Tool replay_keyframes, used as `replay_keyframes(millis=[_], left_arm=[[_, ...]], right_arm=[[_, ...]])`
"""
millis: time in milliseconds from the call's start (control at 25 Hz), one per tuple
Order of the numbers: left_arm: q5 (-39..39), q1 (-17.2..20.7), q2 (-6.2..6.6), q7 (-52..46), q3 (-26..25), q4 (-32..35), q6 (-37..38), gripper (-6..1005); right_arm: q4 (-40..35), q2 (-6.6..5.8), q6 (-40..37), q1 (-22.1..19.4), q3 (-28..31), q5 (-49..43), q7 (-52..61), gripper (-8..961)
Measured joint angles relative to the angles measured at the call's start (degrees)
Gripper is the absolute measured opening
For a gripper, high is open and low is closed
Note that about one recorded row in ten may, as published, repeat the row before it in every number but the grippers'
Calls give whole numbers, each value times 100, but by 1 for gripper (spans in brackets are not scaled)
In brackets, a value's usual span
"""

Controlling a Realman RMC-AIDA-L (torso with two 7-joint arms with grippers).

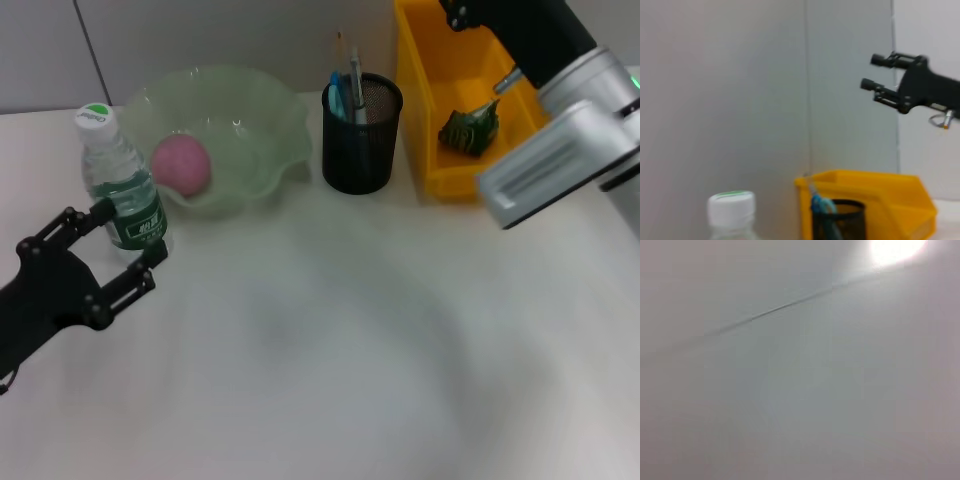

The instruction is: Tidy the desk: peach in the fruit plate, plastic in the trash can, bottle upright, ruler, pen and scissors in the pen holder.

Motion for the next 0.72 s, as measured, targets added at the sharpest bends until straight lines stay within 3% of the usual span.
replay_keyframes(millis=[40,160,200,240,320,400,440,520,600,640,680,720], left_arm=[[0,0,0,0,0,0,0,748],[47,43,8,-39,107,-3,200,748],[58,48,12,-61,119,-3,249,748],[58,48,12,-61,119,-3,249,748],[89,50,17,-135,148,-3,389,748],[121,9,17,-300,322,5,477,749],[121,9,17,-300,322,5,477,749],[126,-20,29,-457,492,35,525,749],[134,-116,42,-725,798,55,571,749],[134,-116,42,-725,798,55,571,749],[136,-136,45,-793,880,67,572,749],[140,-164,58,-981,1045,118,568,749]], right_arm=[[0,0,0,0,0,0,0,577],[-184,-15,22,-116,-1,14,2359,584],[-388,-57,75,-229,-62,7,4192,587],[-388,-57,75,-229,-62,7,4192,589],[-595,-74,95,-367,-206,-16,5859,594],[-1014,-81,79,-662,-696,-260,7840,660],[-1014,-81,79,-662,-696,-260,7840,693],[-1387,-115,59,-896,-1008,-721,8751,759],[-1898,-189,-119,-1240,-1217,-1855,9860,759],[-1898,-189,-119,-1240,-1217,-1855,9860,759],[-2042,-231,-278,-1345,-1209,-2304,10085,759],[-2310,-351,-628,-1560,-1162,-3171,10456,759]])
